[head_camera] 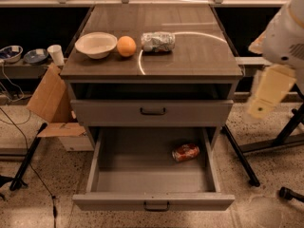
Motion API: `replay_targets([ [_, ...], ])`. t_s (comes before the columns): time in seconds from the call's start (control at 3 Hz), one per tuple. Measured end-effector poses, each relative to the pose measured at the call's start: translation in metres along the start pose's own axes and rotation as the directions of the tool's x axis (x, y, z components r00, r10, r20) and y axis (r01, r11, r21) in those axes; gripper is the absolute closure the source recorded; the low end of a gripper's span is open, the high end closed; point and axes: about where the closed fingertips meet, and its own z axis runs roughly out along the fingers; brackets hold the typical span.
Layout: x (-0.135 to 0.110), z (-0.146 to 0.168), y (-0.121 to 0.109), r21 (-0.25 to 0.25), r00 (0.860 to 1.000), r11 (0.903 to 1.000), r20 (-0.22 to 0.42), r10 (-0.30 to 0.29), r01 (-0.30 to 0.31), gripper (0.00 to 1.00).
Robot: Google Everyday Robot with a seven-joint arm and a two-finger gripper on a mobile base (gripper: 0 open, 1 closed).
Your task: Pick coke can from middle drawer and place on counter
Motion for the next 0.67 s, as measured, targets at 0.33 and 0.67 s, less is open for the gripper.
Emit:
replay_targets([
  [0.33,-0.022,0.060,0.010,-0.123,0.979,0.9734,0.035,0.198,-0.193,0.00],
  [0.67,-0.037,0.098,0.027,-0.194,0.933,0.9185,0.039,0.358,-0.345,0.00],
])
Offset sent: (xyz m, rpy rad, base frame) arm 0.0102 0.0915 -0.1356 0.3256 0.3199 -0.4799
